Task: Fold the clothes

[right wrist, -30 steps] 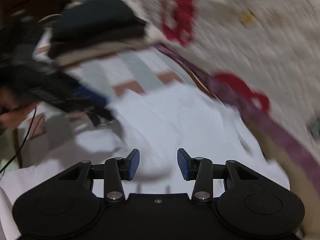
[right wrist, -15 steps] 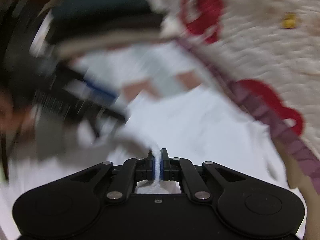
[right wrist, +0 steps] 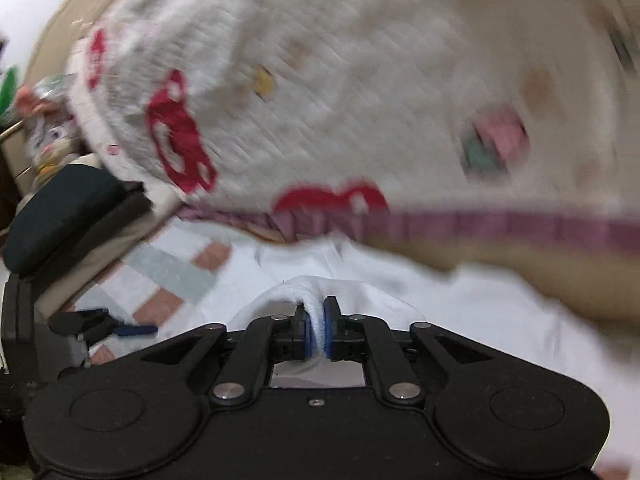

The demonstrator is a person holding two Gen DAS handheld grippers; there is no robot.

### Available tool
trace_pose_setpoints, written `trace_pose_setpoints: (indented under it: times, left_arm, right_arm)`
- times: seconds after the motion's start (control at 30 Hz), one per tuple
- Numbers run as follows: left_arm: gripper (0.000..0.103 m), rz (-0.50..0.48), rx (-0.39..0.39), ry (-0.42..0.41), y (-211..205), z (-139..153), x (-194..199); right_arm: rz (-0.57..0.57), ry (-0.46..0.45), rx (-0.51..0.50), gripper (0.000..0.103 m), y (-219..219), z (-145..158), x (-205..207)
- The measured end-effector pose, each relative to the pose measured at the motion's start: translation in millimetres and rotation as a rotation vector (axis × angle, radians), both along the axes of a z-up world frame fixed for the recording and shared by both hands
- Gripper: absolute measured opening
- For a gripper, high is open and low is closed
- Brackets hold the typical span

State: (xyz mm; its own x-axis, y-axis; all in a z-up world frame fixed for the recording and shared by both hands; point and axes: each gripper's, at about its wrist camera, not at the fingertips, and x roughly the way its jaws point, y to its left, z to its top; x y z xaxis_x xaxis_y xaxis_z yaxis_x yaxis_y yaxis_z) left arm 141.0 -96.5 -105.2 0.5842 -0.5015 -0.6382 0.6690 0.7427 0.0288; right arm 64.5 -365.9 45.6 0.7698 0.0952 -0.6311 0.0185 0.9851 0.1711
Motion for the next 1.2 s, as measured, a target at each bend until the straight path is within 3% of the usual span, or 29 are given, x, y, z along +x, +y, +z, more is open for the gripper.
trace_pose_setpoints:
  times: [0.13, 0.23, 0.43, 0.5, 0.57, 0.6, 0.7, 0.83, 0.87, 0.9, 0.97, 1.03, 1.13, 1.2]
  left_arm:
    - [0.063, 0.049, 0.021, -0.068, 1, -1, 0]
    - [0.062, 0.064, 0.066, -0.093, 1, -1, 1]
    - [0.058, 0.060, 0.062, -0.092, 1, -1, 1]
    - [0.051, 0.054, 0.063, -0.081, 0, -2, 1]
    - [0.032, 0.051, 0.051, -0.059, 0, -3, 3]
    - [0.028, 0.050, 0.044, -0.048, 0, -4, 4]
    - [0.021, 0.048, 0.039, -0.035, -1, -5, 5]
    - [0.013, 0.043, 0.059, -0.065, -3, -5, 0]
    - [0.013, 0.051, 0.067, -0.071, -3, -6, 0]
    - [0.013, 0.064, 0.070, -0.074, -2, -6, 0]
    - [0.011, 0.102, 0.060, -0.047, 3, -8, 3]
    - [0.011, 0.140, 0.028, 0.010, 11, -10, 11]
    - [0.011, 0.157, -0.023, 0.063, 17, -9, 17]
    - [0.011, 0.157, -0.022, 0.057, 18, -7, 17]
  right_arm:
    - [-0.095, 0.145, 0.034, 0.013, -18, -41, -3]
    - [-0.078, 0.196, -0.053, 0.022, -20, -57, -10]
    - [-0.059, 0.308, -0.155, 0.038, -22, -71, -24]
    - [-0.025, 0.315, -0.209, 0.039, -12, -69, -25]
    - [0.028, 0.305, -0.280, 0.040, 3, -64, -25]
    - [0.074, 0.285, -0.335, 0.042, 13, -62, -24]
    - [0.194, 0.246, -0.455, 0.051, 36, -63, -19]
    - [0.231, 0.221, -0.505, 0.051, 44, -71, 2]
    - [0.224, 0.208, -0.511, 0.050, 42, -72, 8]
    - [0.221, 0.186, -0.513, 0.042, 39, -72, 13]
    - [0.174, 0.109, -0.478, 0.007, 28, -60, 22]
    - [0.033, 0.002, -0.343, 0.006, 4, -35, 19]
    - [-0.126, -0.089, -0.173, 0.008, -36, -9, -3]
    - [-0.163, -0.069, -0.169, 0.011, -54, -15, -17]
